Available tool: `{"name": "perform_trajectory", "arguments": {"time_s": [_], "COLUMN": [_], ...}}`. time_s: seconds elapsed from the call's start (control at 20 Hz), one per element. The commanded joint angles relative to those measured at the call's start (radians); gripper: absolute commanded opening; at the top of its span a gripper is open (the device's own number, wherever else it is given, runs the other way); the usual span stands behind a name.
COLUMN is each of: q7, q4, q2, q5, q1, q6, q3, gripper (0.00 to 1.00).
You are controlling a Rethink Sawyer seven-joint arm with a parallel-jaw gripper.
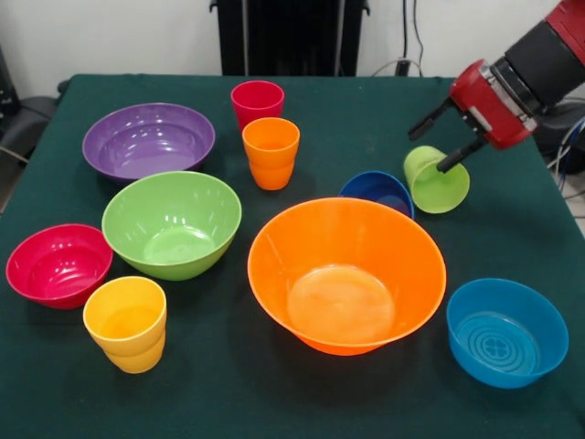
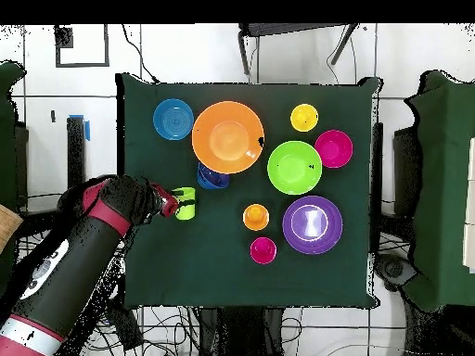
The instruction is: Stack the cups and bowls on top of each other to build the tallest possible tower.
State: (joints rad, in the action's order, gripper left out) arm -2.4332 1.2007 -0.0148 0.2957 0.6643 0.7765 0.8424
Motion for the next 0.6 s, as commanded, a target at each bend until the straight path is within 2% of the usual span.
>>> {"name": "perform_trajectory", "arguments": {"time_s": [0.05, 0.4, 0.6], "q7": [-0.007, 0.007, -0.016], "q4": [0.183, 0.275, 0.290], "q2": [0.040, 0.097, 0.108], "q5": [-0.055, -0.049, -0.038], "q1": [-0.019, -0.040, -0.045], "q6": [-0.113, -0.147, -0.116], "q3": [-0.231, -0.301, -0.319], "gripper": [1.00, 1.00, 1.00]}}
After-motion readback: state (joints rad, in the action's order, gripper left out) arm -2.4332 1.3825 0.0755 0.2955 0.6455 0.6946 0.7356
